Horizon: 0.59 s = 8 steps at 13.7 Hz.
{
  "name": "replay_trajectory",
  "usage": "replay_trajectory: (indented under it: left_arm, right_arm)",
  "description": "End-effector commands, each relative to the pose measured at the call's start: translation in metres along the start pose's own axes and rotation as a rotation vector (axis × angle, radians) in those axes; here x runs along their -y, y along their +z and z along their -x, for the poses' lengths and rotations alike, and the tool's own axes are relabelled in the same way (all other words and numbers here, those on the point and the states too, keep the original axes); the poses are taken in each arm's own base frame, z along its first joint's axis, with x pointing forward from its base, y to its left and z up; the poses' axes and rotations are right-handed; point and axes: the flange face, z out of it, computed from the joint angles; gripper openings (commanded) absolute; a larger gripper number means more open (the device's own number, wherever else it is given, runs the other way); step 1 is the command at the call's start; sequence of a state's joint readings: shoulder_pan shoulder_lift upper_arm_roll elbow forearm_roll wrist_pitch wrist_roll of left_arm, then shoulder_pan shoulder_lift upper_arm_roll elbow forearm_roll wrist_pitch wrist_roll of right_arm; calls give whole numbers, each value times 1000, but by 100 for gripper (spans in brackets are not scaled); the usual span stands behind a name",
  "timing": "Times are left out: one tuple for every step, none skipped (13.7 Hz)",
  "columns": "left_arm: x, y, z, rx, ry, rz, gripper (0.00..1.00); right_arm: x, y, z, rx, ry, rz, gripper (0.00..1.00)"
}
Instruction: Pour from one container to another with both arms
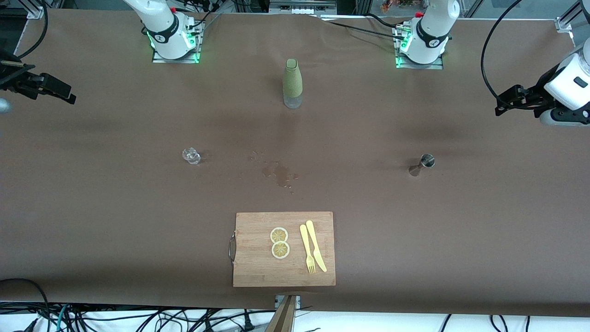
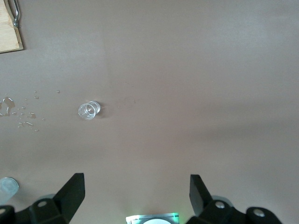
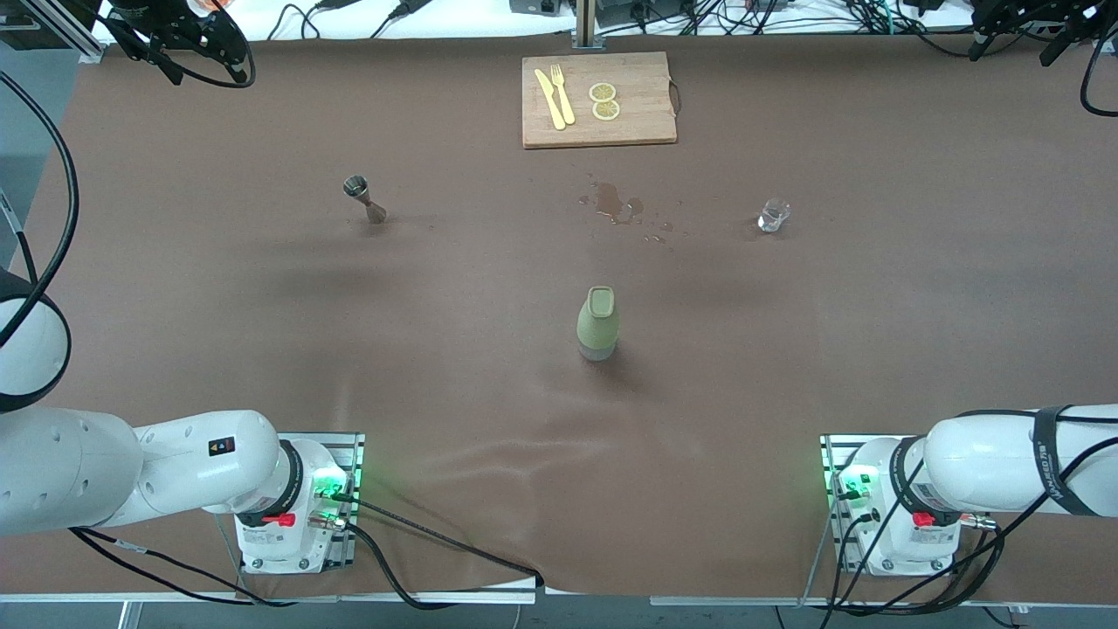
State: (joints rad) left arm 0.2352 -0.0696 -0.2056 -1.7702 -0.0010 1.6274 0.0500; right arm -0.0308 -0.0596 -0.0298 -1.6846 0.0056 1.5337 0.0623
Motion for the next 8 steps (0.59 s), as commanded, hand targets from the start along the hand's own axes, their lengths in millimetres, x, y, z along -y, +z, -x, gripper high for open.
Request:
replay_trajectory:
  left_arm:
    - [2, -6, 1, 3, -2, -9, 100]
    - [2, -6, 1, 3, -2, -10, 100]
    - [2, -6, 1, 3, -2, -10, 100]
    - [2, -6, 1, 3, -2, -10, 100]
    - [3, -6, 1, 3, -3, -9, 100]
    - [3, -6, 1, 3, -3, -9, 100]
    - [2, -6, 1, 3, -2, -10, 100]
    - [2, -6, 1, 3, -2, -10, 100]
  right_arm:
    - [2, -8, 1, -7, 18, -5, 99]
    - [1, -9, 0, -13, 8, 2, 99]
    - [1, -9, 1, -8, 8, 8, 99]
    - [2, -9, 1, -4, 8, 6, 99]
    - [1, -9, 1, -4, 15, 6, 99]
    - [1, -7, -1, -3, 15, 3, 99]
    - [1, -6, -1, 3, 14, 5, 99]
    - [2, -7, -1, 0, 15, 7, 99]
